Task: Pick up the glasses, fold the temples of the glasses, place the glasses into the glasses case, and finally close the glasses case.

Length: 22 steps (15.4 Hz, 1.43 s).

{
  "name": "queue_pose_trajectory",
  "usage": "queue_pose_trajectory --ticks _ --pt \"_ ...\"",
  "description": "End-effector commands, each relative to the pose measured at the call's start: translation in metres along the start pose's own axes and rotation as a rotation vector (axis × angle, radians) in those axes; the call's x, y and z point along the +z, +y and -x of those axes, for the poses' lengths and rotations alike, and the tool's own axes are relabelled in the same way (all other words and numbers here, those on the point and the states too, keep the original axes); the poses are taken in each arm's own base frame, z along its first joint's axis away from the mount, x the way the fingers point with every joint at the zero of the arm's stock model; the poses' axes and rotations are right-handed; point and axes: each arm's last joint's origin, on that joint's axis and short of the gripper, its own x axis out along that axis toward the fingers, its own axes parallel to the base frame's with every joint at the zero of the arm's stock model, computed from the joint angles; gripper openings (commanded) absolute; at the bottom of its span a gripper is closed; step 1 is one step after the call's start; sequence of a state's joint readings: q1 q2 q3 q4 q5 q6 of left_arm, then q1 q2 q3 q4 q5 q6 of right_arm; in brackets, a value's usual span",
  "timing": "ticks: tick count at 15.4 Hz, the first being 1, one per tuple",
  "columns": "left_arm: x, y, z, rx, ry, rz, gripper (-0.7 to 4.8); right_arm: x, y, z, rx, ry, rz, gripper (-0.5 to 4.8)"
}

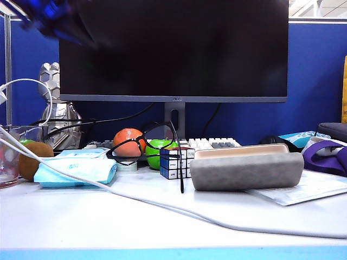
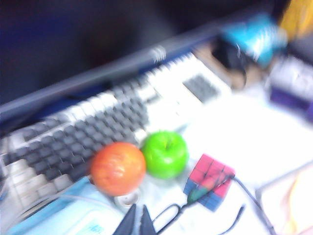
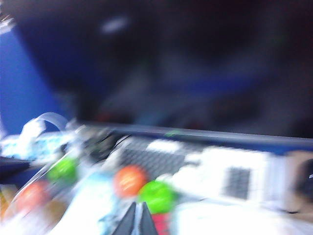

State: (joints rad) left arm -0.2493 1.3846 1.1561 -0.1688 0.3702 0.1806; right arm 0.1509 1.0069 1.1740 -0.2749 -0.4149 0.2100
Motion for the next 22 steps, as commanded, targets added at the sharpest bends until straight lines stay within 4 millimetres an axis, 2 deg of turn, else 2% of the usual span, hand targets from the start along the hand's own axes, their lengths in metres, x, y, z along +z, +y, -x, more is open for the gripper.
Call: queue_pose_trajectory --ticks 1,3,5,6,11,12,15,22 --pt "-0.016 -0.007 -0.035 -0.071 0.059 -0.144 -0.04 -0.001 0.004 -0.010 0.045 0.007 0.006 -0.05" --pt "-0.034 -0.010 -0.061 -0.115 0.121 -0.182 0.07 -0.004 0.009 -0.016 0.074 0.028 0.004 -0.05" --pt "-0.047 -0.011 -0.077 -0.146 0.153 -0.249 1.54 -0.005 0.009 -0.017 0.078 0.031 0.004 -0.05" --pt "-0.052 -0.014 -0.085 -0.162 0.163 -0.282 2.04 -0.006 0.011 -0.018 0.088 0.040 0.002 -0.05" --pt "-0.064 -0.038 -0.111 -0.166 0.179 -0.454 2.04 -0.007 0.012 -0.018 0.092 0.045 0.001 -0.05" --pt "-0.070 -0.040 -0.119 -0.158 0.192 -0.475 1.78 -0.007 0.012 -0.018 0.092 0.046 0.000 -0.05" --pt "-0.080 -0.038 -0.129 -0.121 0.225 -0.476 1.78 -0.009 0.012 -0.018 0.109 0.067 -0.007 -0.05" --pt "-0.086 -0.036 -0.138 -0.086 0.221 -0.492 1.60 -0.011 0.011 -0.018 0.104 0.095 -0.019 -0.05"
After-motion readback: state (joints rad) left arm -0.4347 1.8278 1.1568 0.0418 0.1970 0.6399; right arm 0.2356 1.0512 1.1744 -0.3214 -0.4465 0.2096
